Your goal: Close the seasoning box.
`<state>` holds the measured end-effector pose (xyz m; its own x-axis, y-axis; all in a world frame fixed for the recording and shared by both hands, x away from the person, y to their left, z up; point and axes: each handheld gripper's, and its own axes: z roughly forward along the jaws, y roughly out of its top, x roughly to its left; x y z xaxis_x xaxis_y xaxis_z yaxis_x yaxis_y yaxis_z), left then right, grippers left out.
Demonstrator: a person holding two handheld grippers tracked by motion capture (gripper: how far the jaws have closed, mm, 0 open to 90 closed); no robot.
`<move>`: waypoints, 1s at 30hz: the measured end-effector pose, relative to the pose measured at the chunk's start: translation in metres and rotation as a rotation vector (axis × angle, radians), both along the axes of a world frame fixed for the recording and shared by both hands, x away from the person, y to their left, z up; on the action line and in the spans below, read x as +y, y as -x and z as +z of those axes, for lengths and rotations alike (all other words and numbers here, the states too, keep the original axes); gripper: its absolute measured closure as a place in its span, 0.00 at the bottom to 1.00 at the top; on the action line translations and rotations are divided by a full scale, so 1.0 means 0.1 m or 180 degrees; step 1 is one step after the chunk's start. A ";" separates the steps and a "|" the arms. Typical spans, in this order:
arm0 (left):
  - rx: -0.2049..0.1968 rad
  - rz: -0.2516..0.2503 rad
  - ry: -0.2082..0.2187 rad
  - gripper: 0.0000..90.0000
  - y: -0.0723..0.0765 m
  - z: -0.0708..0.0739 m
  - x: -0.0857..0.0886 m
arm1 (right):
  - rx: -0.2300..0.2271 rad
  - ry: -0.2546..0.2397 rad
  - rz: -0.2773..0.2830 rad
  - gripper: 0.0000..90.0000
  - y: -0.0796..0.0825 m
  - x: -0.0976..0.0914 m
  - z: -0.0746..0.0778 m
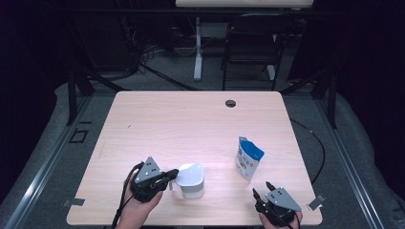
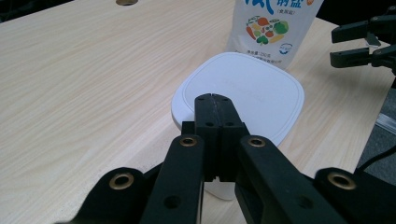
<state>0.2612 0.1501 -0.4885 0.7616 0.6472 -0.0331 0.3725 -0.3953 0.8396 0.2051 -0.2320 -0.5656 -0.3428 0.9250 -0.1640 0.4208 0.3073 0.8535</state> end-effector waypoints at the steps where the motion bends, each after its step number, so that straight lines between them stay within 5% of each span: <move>1: 0.0003 0.0004 -0.0002 1.00 0.00 0.00 0.02 | 0.0000 -0.0003 0.0001 0.52 0.00 0.00 0.00; 8: -0.0005 0.0191 0.0028 0.92 -0.02 -0.05 0.22 | 0.0007 0.0005 0.0015 0.52 0.01 0.00 0.00; 23: 0.0002 0.0684 0.0016 0.51 -0.03 -0.43 0.71 | 0.0004 -0.0017 0.0001 0.52 0.01 0.00 0.00; 30: -0.0017 0.0785 -0.0010 0.48 0.01 -0.61 0.90 | 0.0018 -0.0012 -0.0016 0.52 0.01 0.00 -0.01</move>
<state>0.2599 0.2397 -0.5491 0.5806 0.8137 -0.0271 0.4536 -0.2957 0.8407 0.2045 -0.2321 -0.5666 -0.3390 0.9273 -0.1586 0.4270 0.3019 0.8523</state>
